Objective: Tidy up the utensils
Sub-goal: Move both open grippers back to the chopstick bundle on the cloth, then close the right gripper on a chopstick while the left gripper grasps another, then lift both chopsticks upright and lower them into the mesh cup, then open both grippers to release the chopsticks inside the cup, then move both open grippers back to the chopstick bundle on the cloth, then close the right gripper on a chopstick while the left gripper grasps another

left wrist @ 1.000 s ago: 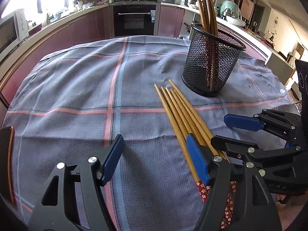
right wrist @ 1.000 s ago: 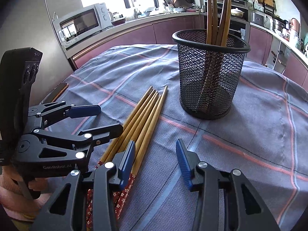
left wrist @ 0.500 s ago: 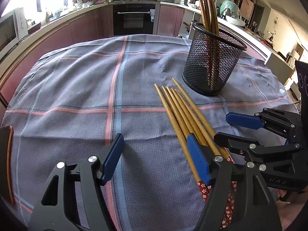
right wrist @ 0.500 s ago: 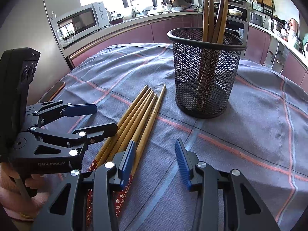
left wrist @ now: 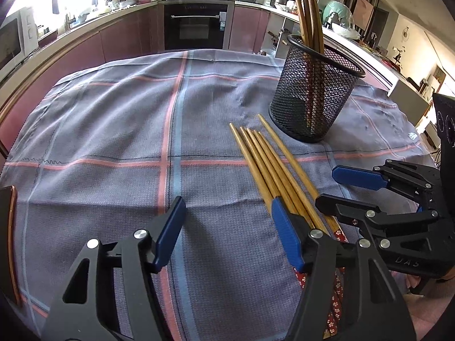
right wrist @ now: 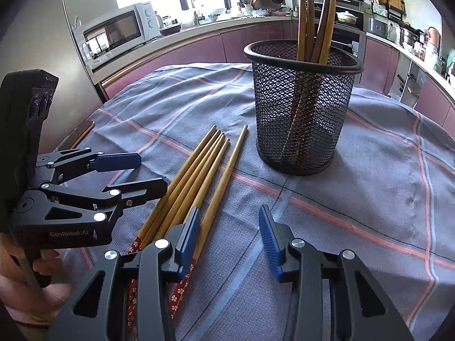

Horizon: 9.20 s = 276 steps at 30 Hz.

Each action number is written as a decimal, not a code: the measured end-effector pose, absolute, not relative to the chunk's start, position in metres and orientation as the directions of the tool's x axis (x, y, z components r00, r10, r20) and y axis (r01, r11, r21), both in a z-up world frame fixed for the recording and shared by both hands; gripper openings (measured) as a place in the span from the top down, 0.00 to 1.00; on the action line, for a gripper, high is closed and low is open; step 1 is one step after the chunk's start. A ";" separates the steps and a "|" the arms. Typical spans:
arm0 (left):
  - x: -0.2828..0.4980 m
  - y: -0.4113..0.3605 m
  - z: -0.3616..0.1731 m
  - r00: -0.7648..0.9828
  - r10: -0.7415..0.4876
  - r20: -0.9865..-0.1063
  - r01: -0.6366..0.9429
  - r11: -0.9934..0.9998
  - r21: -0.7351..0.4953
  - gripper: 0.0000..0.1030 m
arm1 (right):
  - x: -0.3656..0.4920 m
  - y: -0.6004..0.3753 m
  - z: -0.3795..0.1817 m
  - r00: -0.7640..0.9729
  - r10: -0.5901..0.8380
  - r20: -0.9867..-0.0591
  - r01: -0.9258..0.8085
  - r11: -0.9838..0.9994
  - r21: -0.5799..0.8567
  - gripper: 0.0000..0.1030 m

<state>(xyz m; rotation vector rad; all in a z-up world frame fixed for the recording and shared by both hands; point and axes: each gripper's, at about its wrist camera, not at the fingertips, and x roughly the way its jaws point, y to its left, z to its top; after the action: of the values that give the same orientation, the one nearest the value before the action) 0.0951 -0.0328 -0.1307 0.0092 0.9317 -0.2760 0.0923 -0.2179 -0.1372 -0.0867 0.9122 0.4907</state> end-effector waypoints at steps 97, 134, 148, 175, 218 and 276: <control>0.093 -0.028 0.055 0.718 -0.538 -0.442 0.441 0.843 -0.309 0.93 | 0.102 -0.277 -0.006 0.743 0.502 -0.442 -0.449 0.864 0.228 0.95; 0.187 -0.090 0.026 0.679 -0.438 -0.589 0.428 0.888 -0.167 0.93 | 0.181 -0.281 -0.032 0.760 0.410 -0.504 -0.346 0.912 0.221 0.95; 0.216 -0.089 -0.001 0.630 -0.439 -0.641 0.414 0.888 -0.201 0.90 | 0.189 -0.278 -0.043 0.732 0.386 -0.561 -0.306 0.923 0.235 0.92; 0.155 -0.044 -0.007 0.729 -0.351 -0.587 0.322 0.933 -0.158 0.71 | 0.130 -0.268 -0.038 0.712 0.453 -0.537 -0.413 0.888 0.201 0.77; 0.079 -0.032 -0.113 0.613 -0.240 -0.753 0.243 0.964 -0.109 0.51 | 0.078 -0.214 -0.124 0.495 0.472 -0.729 -0.495 0.843 0.210 0.66; 0.097 -0.047 -0.128 0.511 -0.281 -0.812 0.313 0.941 -0.129 0.77 | 0.095 -0.194 -0.138 0.508 0.363 -0.782 -0.485 0.870 0.089 0.74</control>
<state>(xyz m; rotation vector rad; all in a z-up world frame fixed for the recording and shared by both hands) 0.0966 -0.0470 -0.1285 0.0357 0.9706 -0.3573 0.0945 -0.1936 -0.1376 -0.1481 0.9041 0.5129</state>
